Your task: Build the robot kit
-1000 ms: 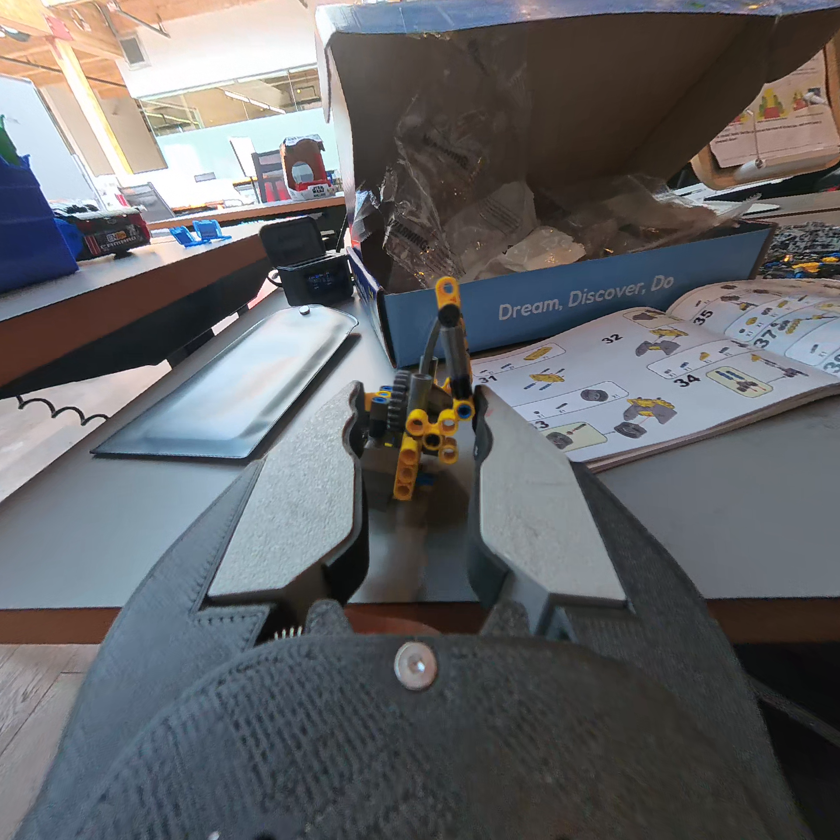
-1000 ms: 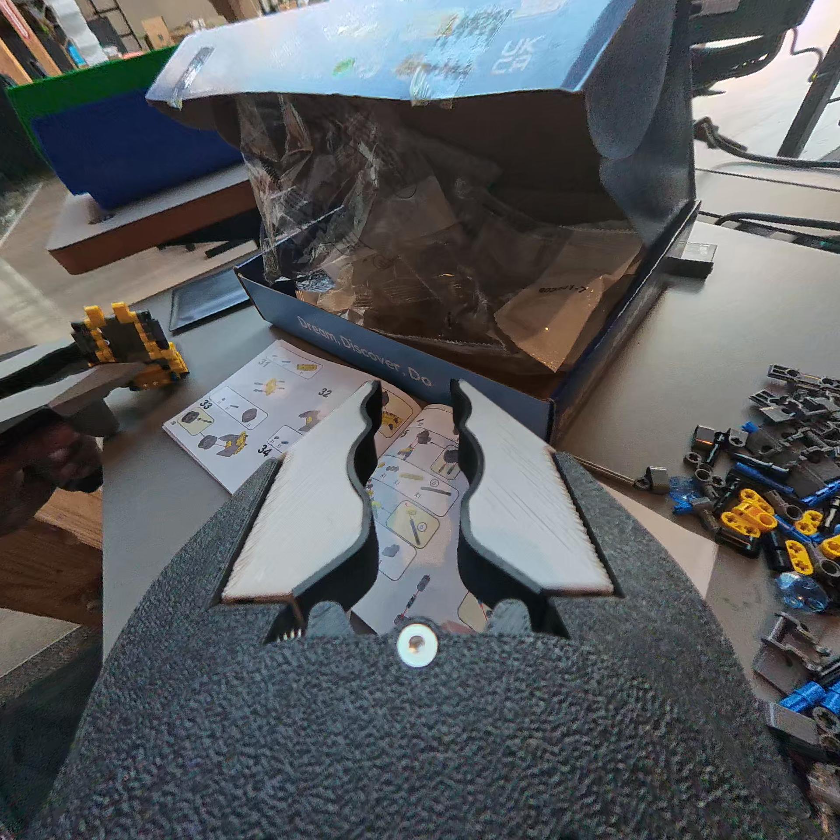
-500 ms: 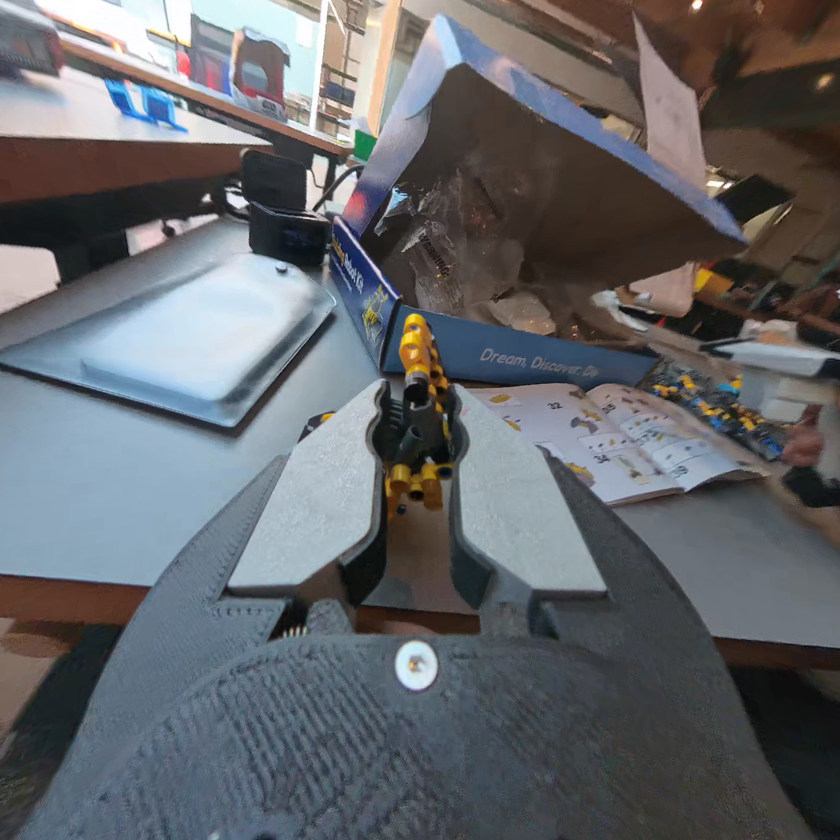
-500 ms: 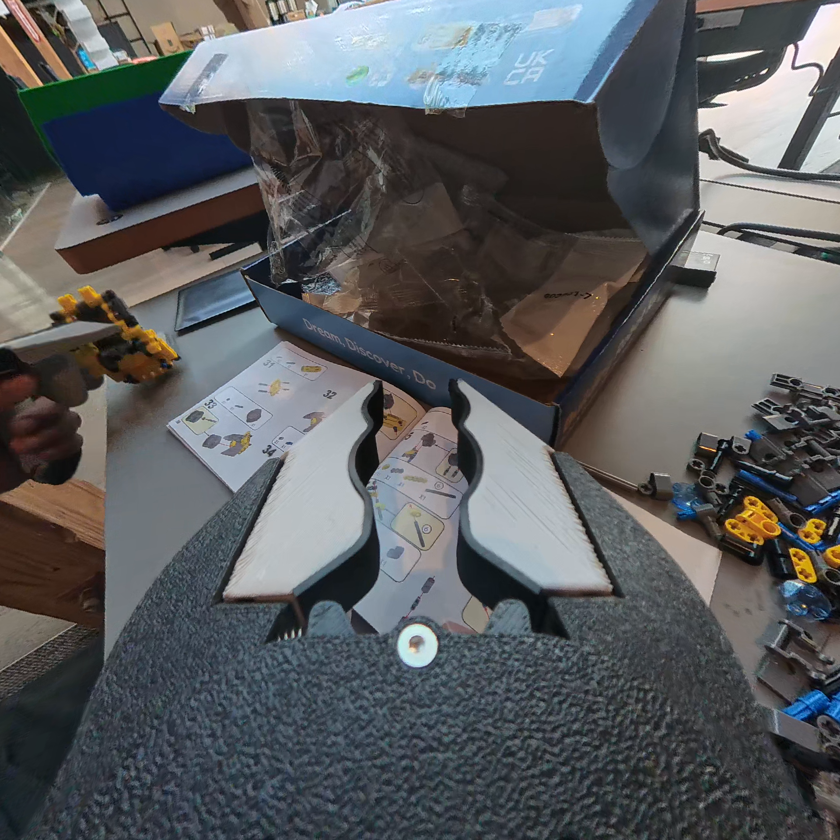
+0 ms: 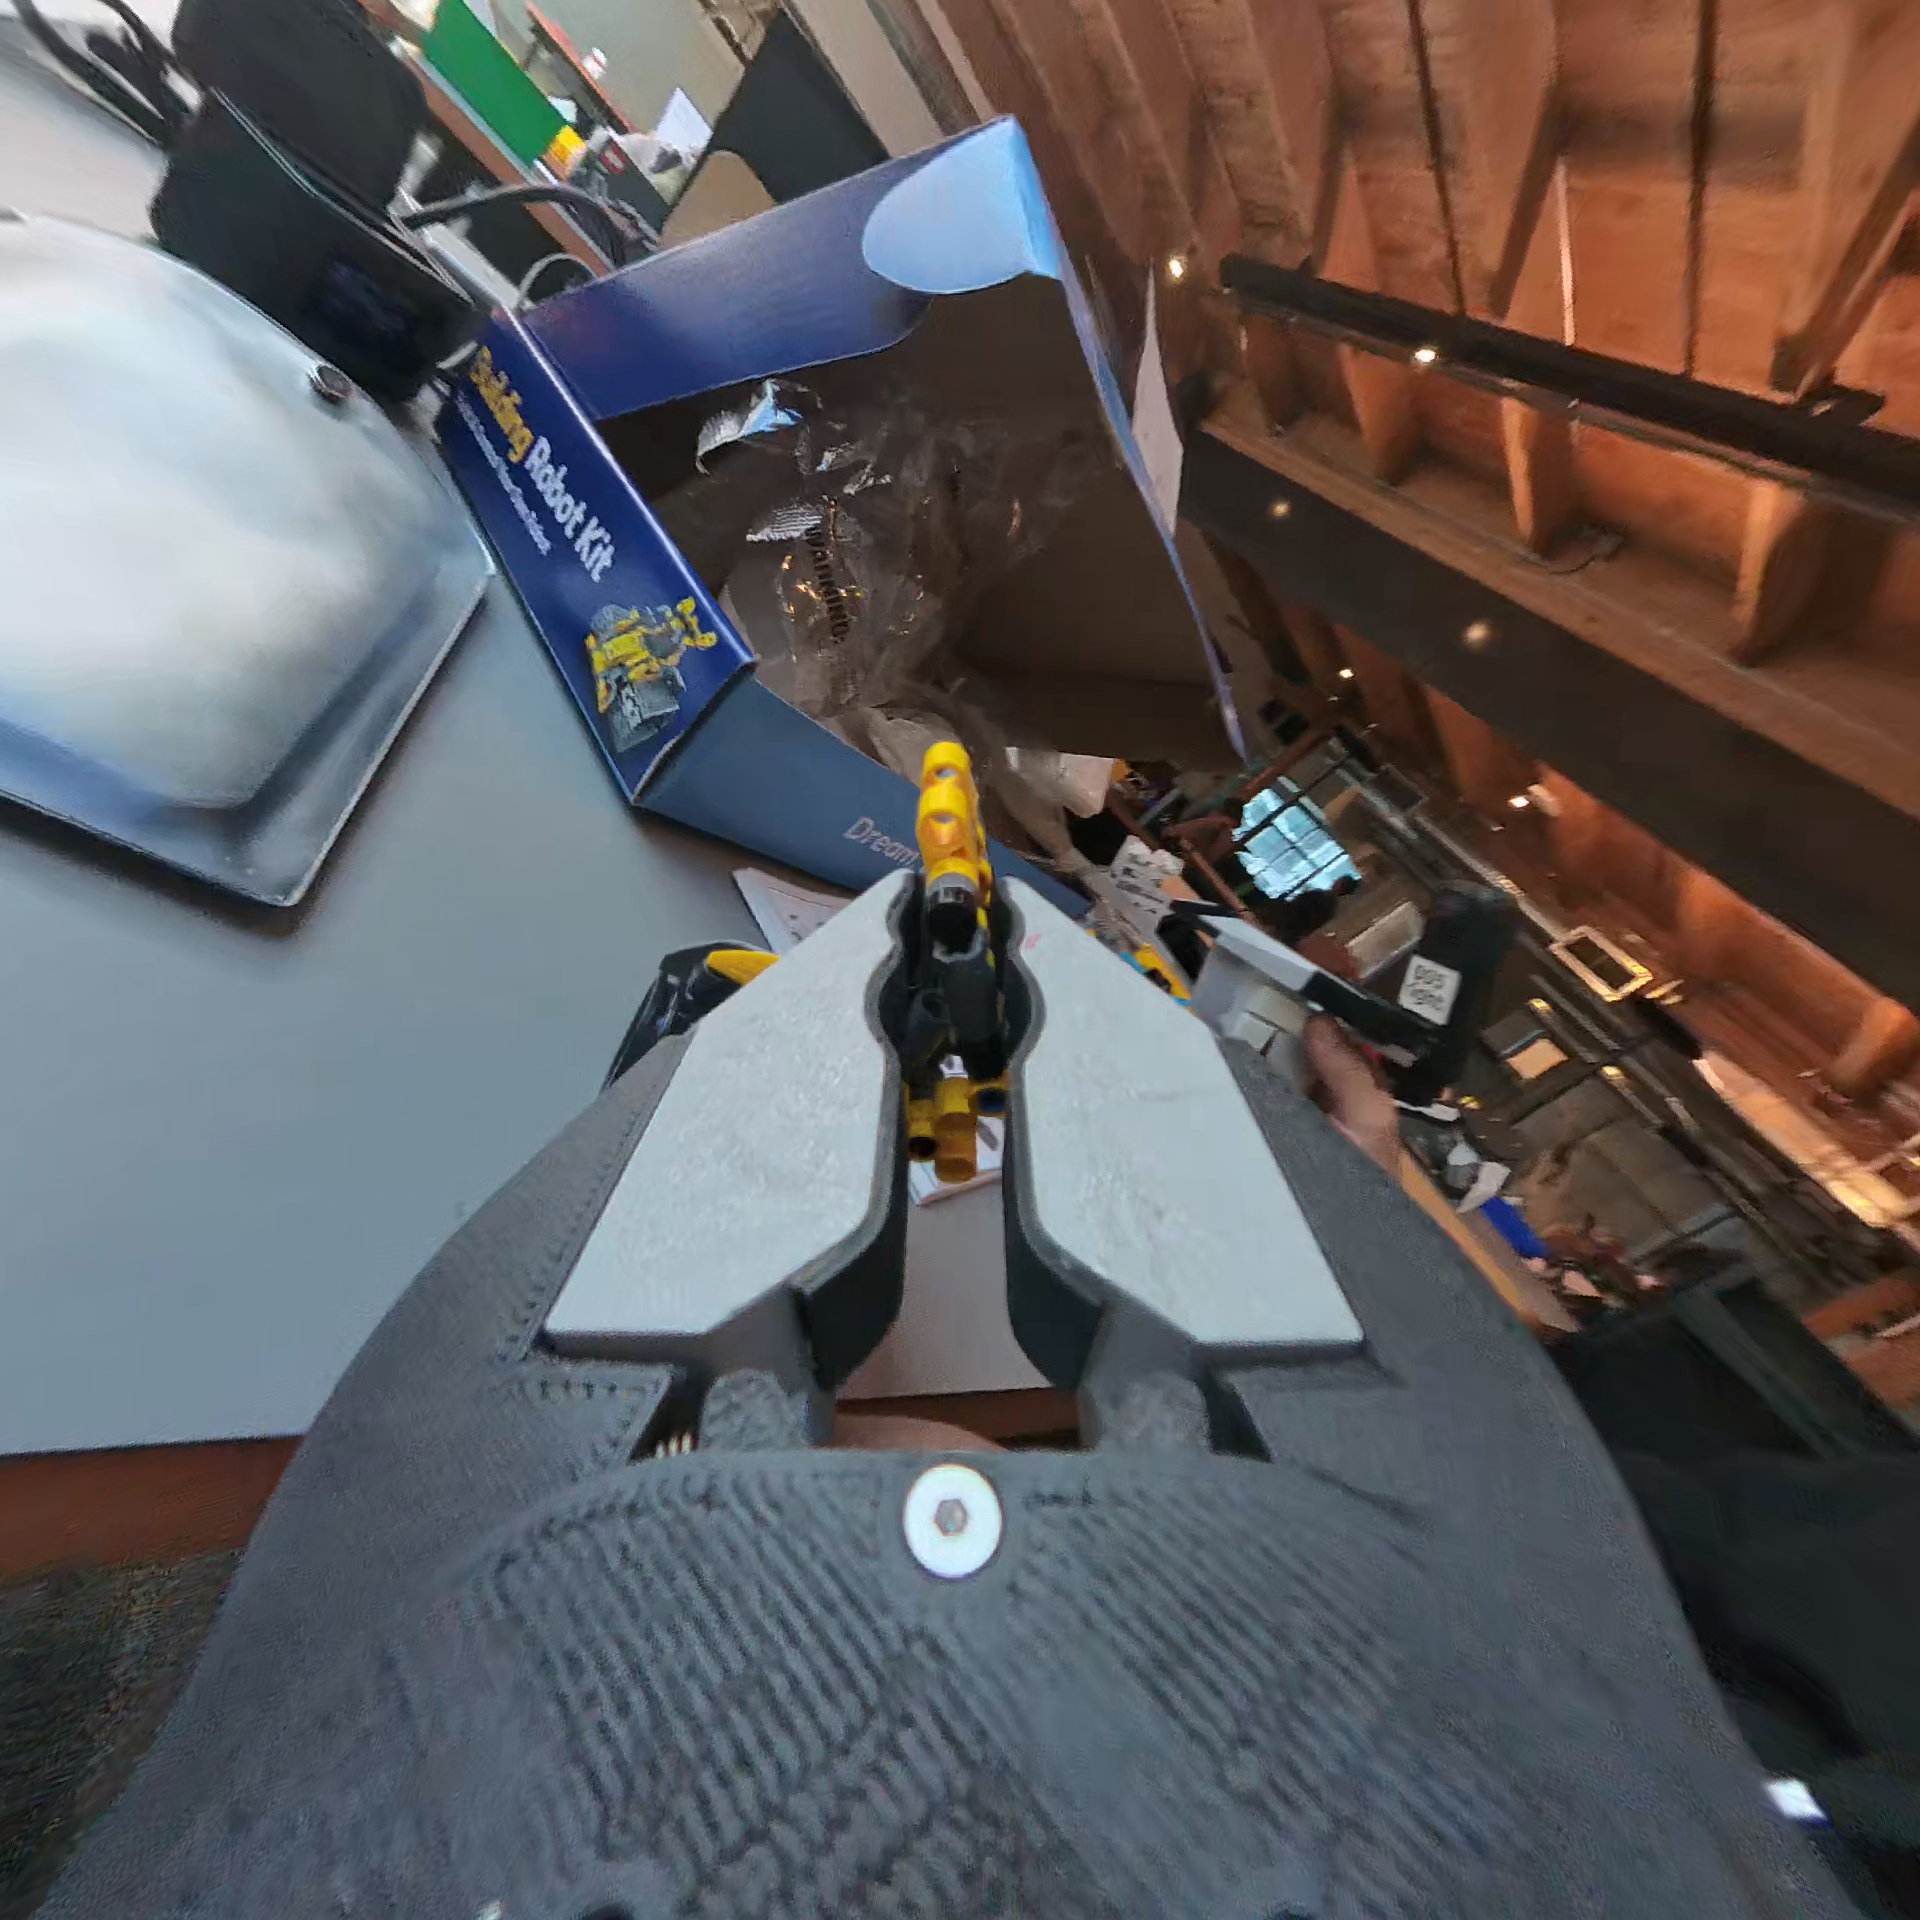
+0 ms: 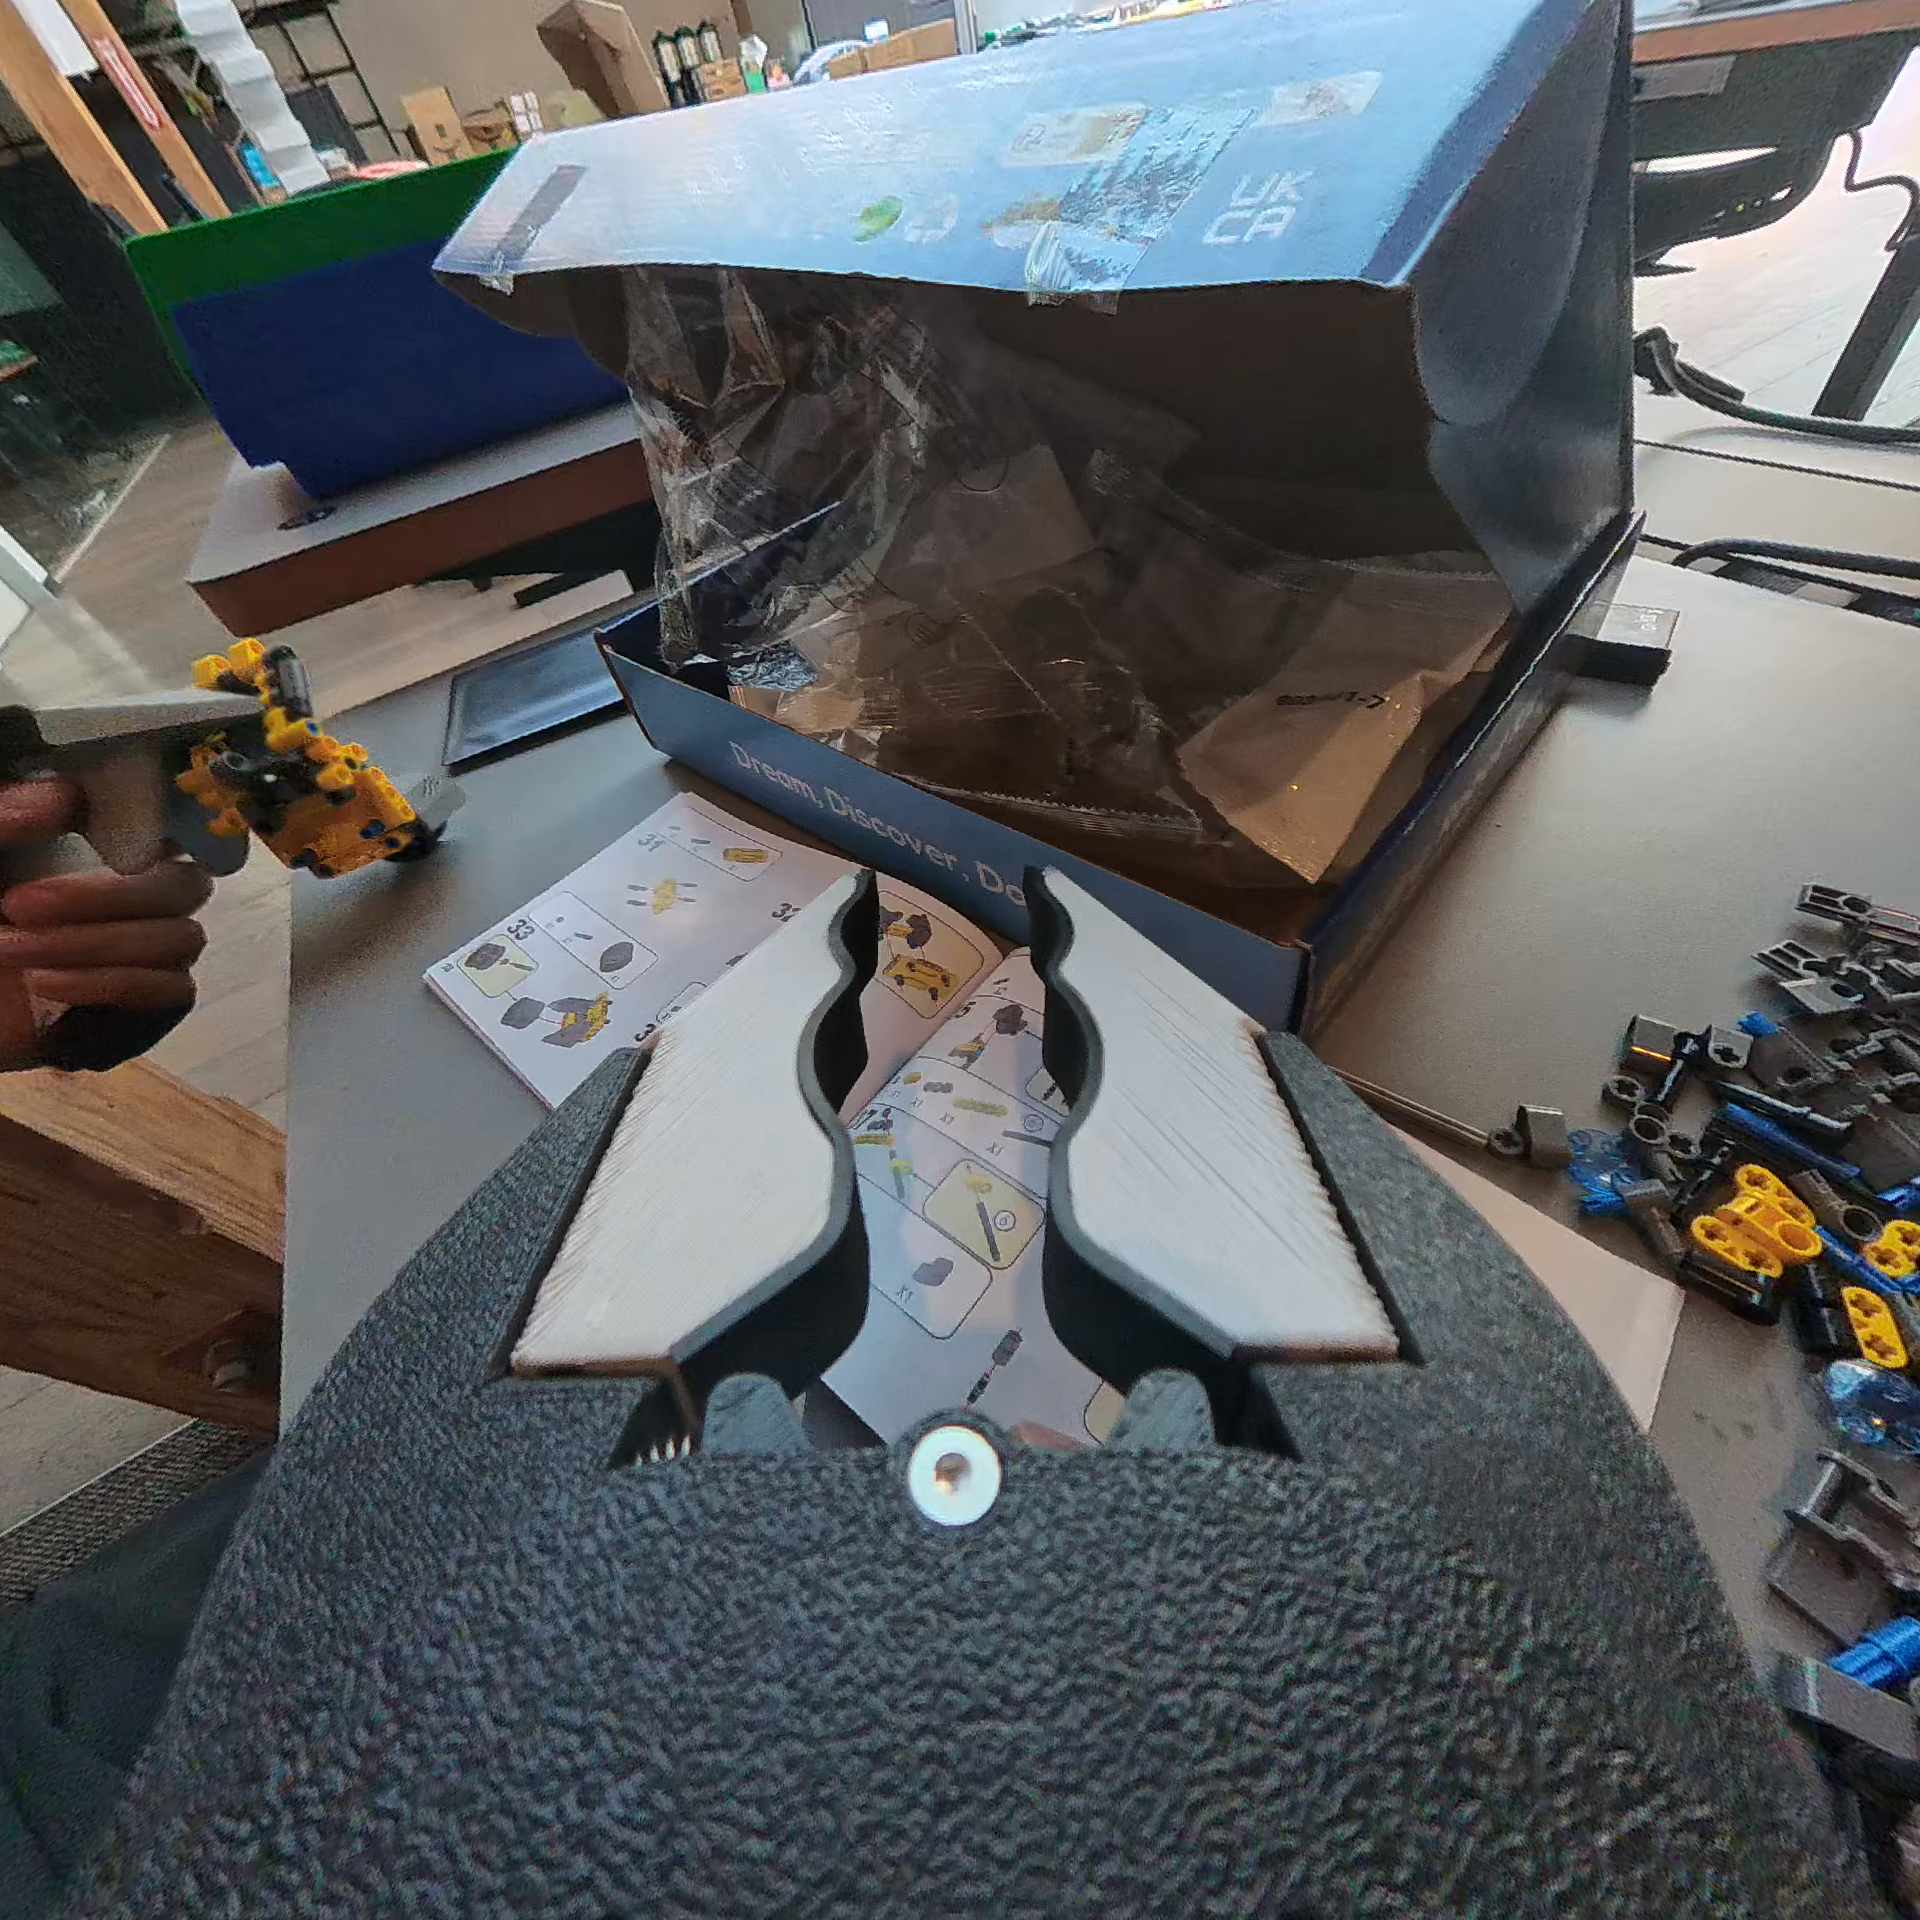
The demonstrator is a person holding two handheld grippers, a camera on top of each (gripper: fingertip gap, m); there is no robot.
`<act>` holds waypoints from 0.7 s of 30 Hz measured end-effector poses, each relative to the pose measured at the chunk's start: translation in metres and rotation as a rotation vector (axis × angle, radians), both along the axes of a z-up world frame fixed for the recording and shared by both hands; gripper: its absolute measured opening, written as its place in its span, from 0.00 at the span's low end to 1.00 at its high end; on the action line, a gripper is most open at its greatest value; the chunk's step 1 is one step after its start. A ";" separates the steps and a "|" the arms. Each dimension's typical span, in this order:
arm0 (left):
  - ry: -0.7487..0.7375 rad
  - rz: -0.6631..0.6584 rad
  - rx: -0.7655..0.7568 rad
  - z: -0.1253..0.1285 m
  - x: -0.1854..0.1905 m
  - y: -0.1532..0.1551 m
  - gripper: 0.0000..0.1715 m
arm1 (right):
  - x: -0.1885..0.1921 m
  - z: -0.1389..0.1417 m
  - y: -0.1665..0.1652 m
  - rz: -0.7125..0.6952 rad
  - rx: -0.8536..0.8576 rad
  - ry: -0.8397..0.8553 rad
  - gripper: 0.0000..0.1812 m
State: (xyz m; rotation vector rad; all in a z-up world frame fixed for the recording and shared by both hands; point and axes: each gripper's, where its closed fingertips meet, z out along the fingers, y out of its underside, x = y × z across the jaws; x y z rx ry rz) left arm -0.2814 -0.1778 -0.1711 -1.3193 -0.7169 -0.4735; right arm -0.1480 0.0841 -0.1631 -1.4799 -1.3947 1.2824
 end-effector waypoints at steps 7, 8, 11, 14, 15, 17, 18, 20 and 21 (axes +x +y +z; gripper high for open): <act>0.006 -0.016 0.029 -0.001 0.003 0.003 0.06 | 0.000 0.000 -0.003 0.012 -0.005 0.001 0.15; 0.012 -0.020 0.026 -0.002 0.005 0.004 0.06 | 0.000 0.000 -0.003 0.013 -0.005 0.001 0.15; 0.020 -0.054 0.030 -0.002 0.011 0.005 0.06 | -0.001 0.000 -0.004 0.015 -0.003 0.000 0.15; 0.014 -0.097 0.038 -0.001 0.016 0.003 0.05 | 0.000 0.000 -0.004 0.016 -0.004 0.001 0.15; 0.017 -0.126 0.039 0.000 0.018 0.002 0.05 | 0.000 0.000 -0.004 0.017 -0.005 0.003 0.15; 0.115 -0.203 0.016 -0.002 0.030 -0.001 0.05 | 0.000 0.001 -0.004 0.017 -0.003 0.004 0.15; 0.234 -0.231 -0.016 -0.005 0.039 -0.003 0.05 | 0.000 0.001 -0.004 0.017 -0.003 0.005 0.15; 0.461 -0.292 -0.064 -0.011 0.059 -0.009 0.04 | 0.000 0.001 -0.004 0.017 -0.003 0.006 0.15; 0.520 -0.329 -0.066 -0.013 0.067 -0.012 0.04 | 0.000 0.001 -0.004 0.017 -0.005 0.007 0.15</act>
